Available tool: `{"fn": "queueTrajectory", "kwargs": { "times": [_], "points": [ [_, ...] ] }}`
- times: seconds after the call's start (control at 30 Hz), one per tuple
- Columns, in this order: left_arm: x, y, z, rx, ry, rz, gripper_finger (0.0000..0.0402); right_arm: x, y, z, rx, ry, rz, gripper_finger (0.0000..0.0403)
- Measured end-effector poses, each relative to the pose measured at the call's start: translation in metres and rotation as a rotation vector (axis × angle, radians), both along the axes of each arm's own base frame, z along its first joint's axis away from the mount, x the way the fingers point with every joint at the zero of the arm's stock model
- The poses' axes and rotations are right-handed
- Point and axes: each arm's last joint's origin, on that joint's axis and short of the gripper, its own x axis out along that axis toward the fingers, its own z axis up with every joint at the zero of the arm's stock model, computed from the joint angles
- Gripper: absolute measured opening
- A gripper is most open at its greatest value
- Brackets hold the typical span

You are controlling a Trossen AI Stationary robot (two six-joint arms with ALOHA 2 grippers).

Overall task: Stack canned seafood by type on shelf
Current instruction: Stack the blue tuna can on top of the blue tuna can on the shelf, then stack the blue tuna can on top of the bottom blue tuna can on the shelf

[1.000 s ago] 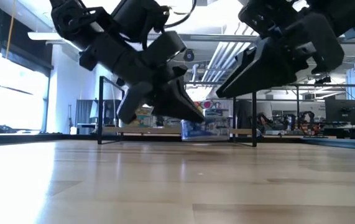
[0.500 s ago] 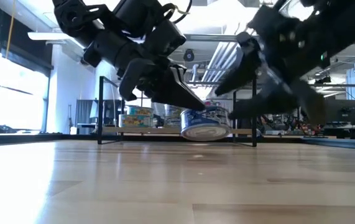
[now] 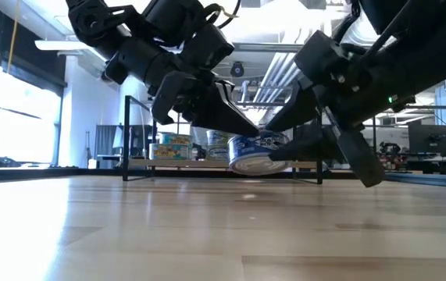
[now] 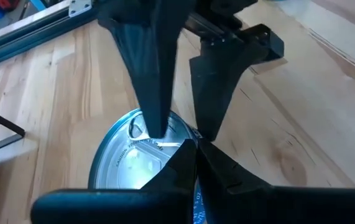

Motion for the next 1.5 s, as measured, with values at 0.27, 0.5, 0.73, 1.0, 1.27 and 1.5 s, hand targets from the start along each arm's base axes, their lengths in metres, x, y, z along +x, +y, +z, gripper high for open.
{"fn": "queueTrajectory", "kwargs": {
  "times": [0.27,0.5,0.73,1.0,1.27,1.5],
  "points": [
    [0.0,-0.007,0.006,-0.018,-0.033,-0.004,0.0001,0.0,-0.002,-0.001,0.06,-0.011,-0.015,0.0062],
    [-0.012,-0.012,0.035,0.003,-0.046,0.024,0.002,-0.001,0.002,-0.002,0.086,-0.024,-0.027,0.001],
    [-0.026,-0.017,0.039,0.031,0.068,-0.004,0.0035,-0.002,0.008,0.003,0.133,-0.101,-0.096,0.0021],
    [-0.015,-0.023,-0.001,0.084,0.139,-0.067,0.0082,0.002,-0.003,0.009,0.455,-0.103,-0.129,0.0104],
    [-0.006,-0.019,-0.029,0.156,0.147,-0.012,0.0112,0.002,-0.027,-0.002,0.661,0.019,-0.231,0.0182],
    [-0.005,-0.019,-0.031,0.155,0.144,-0.012,0.0113,0.008,-0.023,0.003,0.747,-0.017,-0.158,0.0183]
  ]
}}
